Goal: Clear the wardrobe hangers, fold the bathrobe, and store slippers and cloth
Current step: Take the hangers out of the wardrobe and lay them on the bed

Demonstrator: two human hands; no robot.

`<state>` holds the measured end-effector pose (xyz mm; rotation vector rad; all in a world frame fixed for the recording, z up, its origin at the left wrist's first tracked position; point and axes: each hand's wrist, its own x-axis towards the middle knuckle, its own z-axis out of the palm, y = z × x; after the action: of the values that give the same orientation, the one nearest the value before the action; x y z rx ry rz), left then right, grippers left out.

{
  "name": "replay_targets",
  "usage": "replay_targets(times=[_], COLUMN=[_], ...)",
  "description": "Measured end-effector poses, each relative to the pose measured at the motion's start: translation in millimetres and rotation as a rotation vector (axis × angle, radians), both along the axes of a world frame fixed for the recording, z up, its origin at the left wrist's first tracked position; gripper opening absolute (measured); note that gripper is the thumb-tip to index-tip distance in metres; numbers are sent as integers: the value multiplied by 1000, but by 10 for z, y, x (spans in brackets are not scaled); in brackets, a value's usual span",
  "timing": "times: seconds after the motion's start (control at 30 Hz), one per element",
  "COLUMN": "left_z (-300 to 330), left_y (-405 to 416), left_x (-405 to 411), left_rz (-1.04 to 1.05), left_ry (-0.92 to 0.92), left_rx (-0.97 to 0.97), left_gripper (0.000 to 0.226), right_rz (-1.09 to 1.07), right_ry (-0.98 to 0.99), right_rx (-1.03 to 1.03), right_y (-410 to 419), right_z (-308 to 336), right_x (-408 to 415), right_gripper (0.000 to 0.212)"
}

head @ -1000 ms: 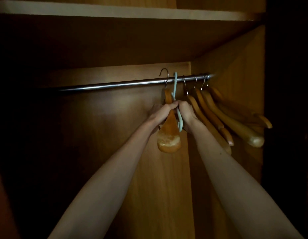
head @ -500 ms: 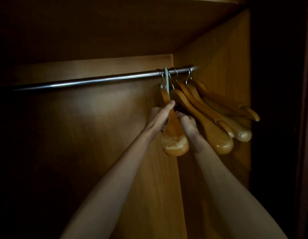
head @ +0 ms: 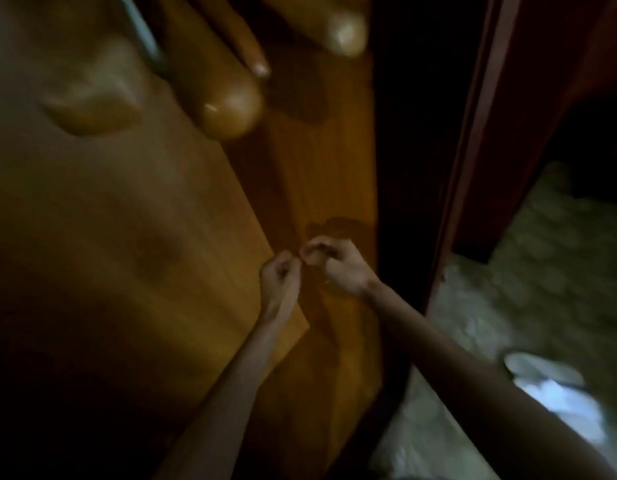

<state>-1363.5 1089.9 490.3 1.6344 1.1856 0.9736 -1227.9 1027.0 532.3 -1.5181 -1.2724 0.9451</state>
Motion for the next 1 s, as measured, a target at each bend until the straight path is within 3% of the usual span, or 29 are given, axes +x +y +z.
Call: replay_targets(times=[0.2,0.37,0.57,0.77,1.0], left_z=[-984,-1745,-2398,-2873,-3071], left_y=[-415,-812,-1410,-2252,-3610], left_x=[468,722,786,822,949], left_rz=[-509,-775,-1085,-1360,-1676], left_ry=[315,562,787,1031,1316], left_rx=[-294,-514,-616,-581,-361], left_gripper=[33,31,32,29,26], right_rz=[-276,-505,-801,-1146,-1551], right_ry=[8,61,259,536,884], right_rx=[-228,-509,-786,-927,-911], right_y=[-655,-1389,-2468,-3703,-4989], right_z=[-952,-1708,-2481,-2979,-3175], right_x=[366,429,81,-688,-1764], right_gripper=[10,14,20,18,21])
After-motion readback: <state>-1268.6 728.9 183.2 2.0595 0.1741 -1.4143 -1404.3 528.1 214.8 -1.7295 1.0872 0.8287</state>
